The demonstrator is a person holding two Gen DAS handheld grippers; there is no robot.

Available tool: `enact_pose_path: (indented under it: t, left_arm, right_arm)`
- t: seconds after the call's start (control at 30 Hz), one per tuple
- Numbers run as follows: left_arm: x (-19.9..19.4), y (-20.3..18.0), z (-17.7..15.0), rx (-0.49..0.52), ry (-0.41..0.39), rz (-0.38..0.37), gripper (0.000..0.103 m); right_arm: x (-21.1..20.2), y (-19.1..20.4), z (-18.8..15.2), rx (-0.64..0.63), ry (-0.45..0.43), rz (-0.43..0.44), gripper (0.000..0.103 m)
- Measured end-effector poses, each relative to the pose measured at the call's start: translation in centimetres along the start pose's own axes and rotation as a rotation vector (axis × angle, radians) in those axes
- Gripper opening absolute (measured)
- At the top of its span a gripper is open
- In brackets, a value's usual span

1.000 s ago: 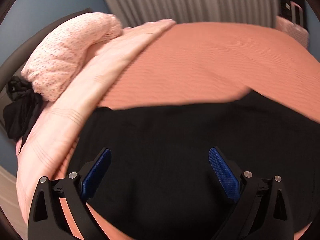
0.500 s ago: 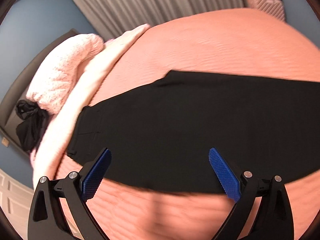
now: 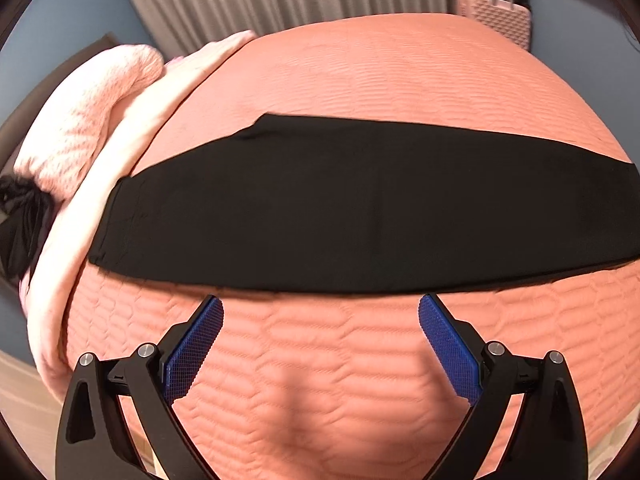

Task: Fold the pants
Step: 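Fold the held hem over toward the waistband with the right tool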

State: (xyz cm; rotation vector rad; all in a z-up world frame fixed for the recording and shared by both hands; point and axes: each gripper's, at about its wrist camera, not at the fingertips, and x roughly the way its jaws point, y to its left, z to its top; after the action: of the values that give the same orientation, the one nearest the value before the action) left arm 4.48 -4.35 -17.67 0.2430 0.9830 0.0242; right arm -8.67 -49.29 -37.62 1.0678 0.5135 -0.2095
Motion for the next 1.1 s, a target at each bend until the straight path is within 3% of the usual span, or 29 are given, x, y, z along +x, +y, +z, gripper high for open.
enact_pose_path:
  t: [0.07, 0.17, 0.23, 0.37, 0.47, 0.6, 0.67, 0.77, 0.8, 0.87, 0.97, 1.03, 1.1]
  left_arm:
    - [0.1, 1.3, -0.7, -0.018, 0.007, 0.024, 0.097]
    - [0.2, 3.6, -1.8, -0.052, 0.017, 0.042, 0.097]
    - [0.5, 5.6, -2.5, -0.085, 0.027, 0.048, 0.097]
    - [1.4, 9.2, -4.0, -0.178, 0.056, 0.049, 0.097]
    - [2.1, 12.2, -5.1, -0.255, 0.069, 0.043, 0.097]
    - [2.6, 16.4, -6.2, -0.337, 0.065, 0.032, 0.097]
    - [2.9, 18.3, -6.8, -0.356, 0.061, 0.041, 0.097]
    - [3.3, 20.6, -7.2, -0.369, 0.065, 0.053, 0.097]
    - [3.4, 21.2, -7.3, -0.375, 0.065, 0.052, 0.097]
    - [3.7, 22.6, -7.4, -0.385, 0.056, 0.041, 0.097]
    - [4.6, 24.1, -7.3, -0.392, 0.048, 0.043, 0.097]
    - [5.5, 25.0, -7.1, -0.421, 0.056, 0.046, 0.097]
    - [6.4, 26.3, -7.0, -0.475, 0.059, 0.016, 0.097]
  right_arm:
    - [-0.2, -0.5, 0.1, 0.064, -0.008, -0.004, 0.018]
    - [-0.6, 1.2, 0.1, 0.057, -0.028, -0.009, 0.012]
    - [-0.9, 4.6, 0.0, -0.031, -0.039, -0.021, 0.012]
    - [1.1, 16.0, -2.3, -0.282, 0.031, 0.032, 0.012]
    - [4.5, 24.0, -6.3, -0.429, 0.127, 0.087, 0.012]
    - [11.2, 31.4, -15.4, -0.588, 0.293, 0.123, 0.012]
    - [14.6, 32.7, -20.5, -0.65, 0.389, 0.097, 0.012]
    - [19.6, 31.1, -27.9, -0.721, 0.55, -0.024, 0.012]
    - [18.9, 31.1, -28.7, -0.744, 0.468, -0.004, 0.012]
    - [18.6, 31.3, -28.8, -0.729, 0.454, -0.017, 0.013]
    - [17.9, 32.1, -28.9, -0.739, 0.494, -0.032, 0.021]
    - [17.4, 32.9, -28.9, -0.78, 0.521, -0.037, 0.04]
    - [15.8, 33.8, -29.6, -0.854, 0.505, -0.012, 0.078]
